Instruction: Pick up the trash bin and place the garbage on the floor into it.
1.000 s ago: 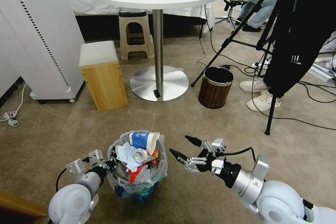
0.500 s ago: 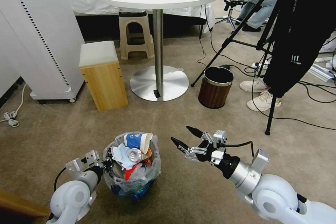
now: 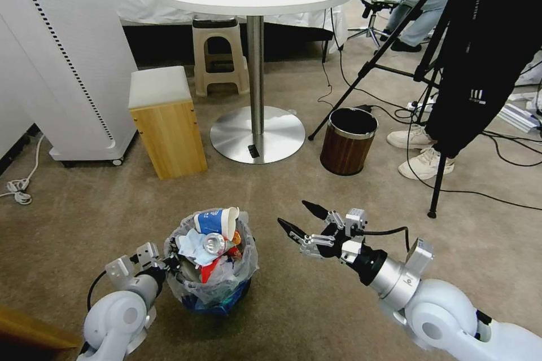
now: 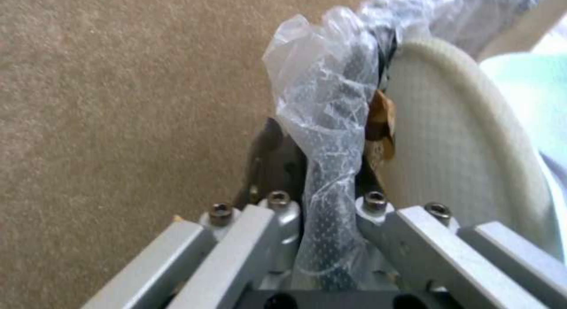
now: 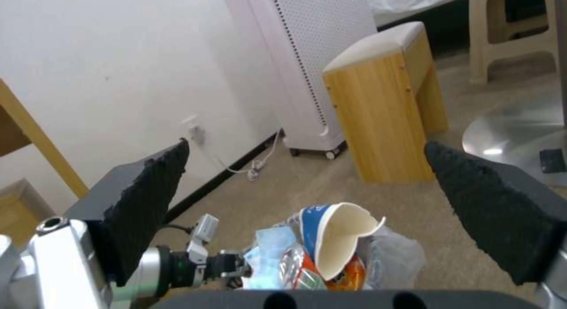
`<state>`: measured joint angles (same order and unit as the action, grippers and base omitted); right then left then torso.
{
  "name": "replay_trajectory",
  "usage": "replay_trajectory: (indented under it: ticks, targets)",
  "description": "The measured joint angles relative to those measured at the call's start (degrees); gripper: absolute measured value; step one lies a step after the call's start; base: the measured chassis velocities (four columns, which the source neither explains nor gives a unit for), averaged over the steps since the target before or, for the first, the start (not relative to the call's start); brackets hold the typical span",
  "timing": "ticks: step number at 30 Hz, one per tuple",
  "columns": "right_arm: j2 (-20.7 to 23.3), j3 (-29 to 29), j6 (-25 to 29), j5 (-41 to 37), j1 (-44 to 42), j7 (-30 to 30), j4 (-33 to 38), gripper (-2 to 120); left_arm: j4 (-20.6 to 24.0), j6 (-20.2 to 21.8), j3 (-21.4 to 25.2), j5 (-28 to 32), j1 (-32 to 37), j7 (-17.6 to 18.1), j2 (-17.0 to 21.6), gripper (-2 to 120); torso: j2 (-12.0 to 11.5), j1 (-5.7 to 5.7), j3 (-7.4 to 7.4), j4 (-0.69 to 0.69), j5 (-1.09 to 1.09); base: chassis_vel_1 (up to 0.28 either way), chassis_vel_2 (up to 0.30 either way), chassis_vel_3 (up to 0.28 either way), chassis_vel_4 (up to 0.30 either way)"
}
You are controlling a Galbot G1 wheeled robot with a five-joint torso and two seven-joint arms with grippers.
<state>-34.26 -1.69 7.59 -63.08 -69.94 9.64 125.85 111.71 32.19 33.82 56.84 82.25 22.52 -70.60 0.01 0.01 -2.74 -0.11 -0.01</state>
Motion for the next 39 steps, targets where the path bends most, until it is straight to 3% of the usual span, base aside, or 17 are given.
replay_trajectory:
  ticks: [22, 32, 39]
  targets:
    - [-1.1, -0.4, 0.8, 2.0, -1.0, 0.4, 0.3, 100, 7.4, -1.1, 0.9, -1.9, 3.6, -0.2, -0.4, 95, 0.0, 0.00, 0.00, 0.00, 0.01, 0.000, 0.000, 0.000, 0.000]
    - [-2.6, -0.9, 1.0, 2.9, -1.2, -0.1, 0.4, 100, 8.8, -3.3, 2.1, -5.7, 4.6, -2.3, -0.2, 100, 0.0, 0.00, 0.00, 0.00, 0.00, 0.000, 0.000, 0.000, 0.000]
    - [-5.9, -2.9, 1.8, 3.8, 0.0, -4.3, 0.1, 100, 9.6, -7.1, 4.1, -11.6, 4.8, -5.7, -0.2, 100, 0.0, 0.01, 0.00, 0.00, 0.02, 0.000, 0.000, 0.000, 0.000]
